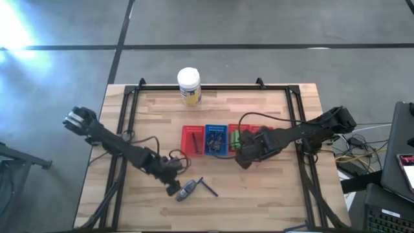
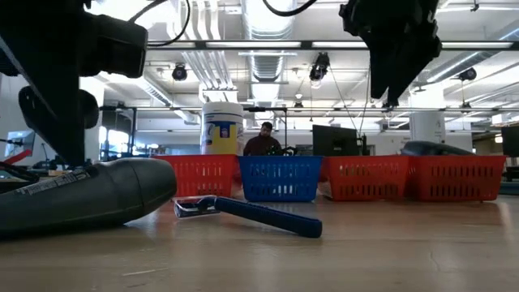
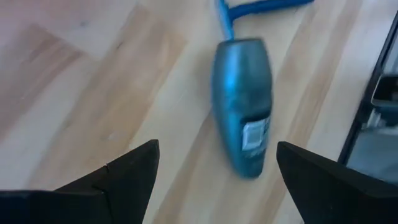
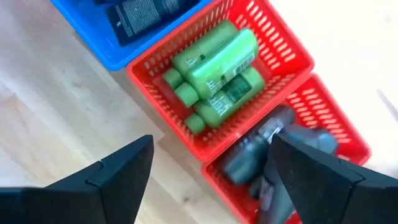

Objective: Pick & Place Travel size toiletries
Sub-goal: Put the gray deodorant into the right red bin

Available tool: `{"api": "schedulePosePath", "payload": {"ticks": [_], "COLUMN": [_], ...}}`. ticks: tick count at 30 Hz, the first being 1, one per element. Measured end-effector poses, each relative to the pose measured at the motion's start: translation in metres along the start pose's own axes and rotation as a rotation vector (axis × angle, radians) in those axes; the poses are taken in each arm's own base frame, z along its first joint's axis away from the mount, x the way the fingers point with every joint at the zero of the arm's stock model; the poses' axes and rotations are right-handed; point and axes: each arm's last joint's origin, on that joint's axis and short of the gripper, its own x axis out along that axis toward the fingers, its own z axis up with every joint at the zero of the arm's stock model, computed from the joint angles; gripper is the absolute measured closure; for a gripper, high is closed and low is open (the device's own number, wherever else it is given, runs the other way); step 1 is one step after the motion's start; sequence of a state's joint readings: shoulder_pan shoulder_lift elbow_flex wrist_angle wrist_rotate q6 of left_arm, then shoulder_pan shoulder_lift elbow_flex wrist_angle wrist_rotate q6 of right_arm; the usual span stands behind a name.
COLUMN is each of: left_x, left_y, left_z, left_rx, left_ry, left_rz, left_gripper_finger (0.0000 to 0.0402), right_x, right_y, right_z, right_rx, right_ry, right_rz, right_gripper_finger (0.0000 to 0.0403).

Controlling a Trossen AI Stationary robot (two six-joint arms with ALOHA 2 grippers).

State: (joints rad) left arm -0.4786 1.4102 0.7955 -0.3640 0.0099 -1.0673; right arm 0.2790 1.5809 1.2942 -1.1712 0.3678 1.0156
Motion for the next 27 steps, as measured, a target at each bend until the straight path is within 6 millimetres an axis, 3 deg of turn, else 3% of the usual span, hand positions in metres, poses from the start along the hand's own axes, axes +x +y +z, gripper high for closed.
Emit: {"api": "schedulePosePath", "payload": {"ticks": [5,16,27], "left_x": [0.019,0.049,0.073], "left_y": [-0.022,-0.043,-0.039], "left_z": [-0.004,-0.013,-0.021], "left_rx": [0.002,0.039,0.004], "left_ry": [-0.085,0.054,0.019], "left_rz": [0.034,0.11,0.204], "left_gripper_finger": [0.0069,0.0015,0.0014], "right_x": [-0.004,-0.016,-0.022], "right_y": [-0.001,-0.012,-0.02], "right_z": [0.002,0.005,0.009], "right_rx": [-0.082,-0.075,-0.068], "right_ry": [-0.036,-0.107,-0.155], "right_rz": [-0.005,-0.004,-0.017], "right_gripper_finger": [0.0074,0.0045,0.0057]}}
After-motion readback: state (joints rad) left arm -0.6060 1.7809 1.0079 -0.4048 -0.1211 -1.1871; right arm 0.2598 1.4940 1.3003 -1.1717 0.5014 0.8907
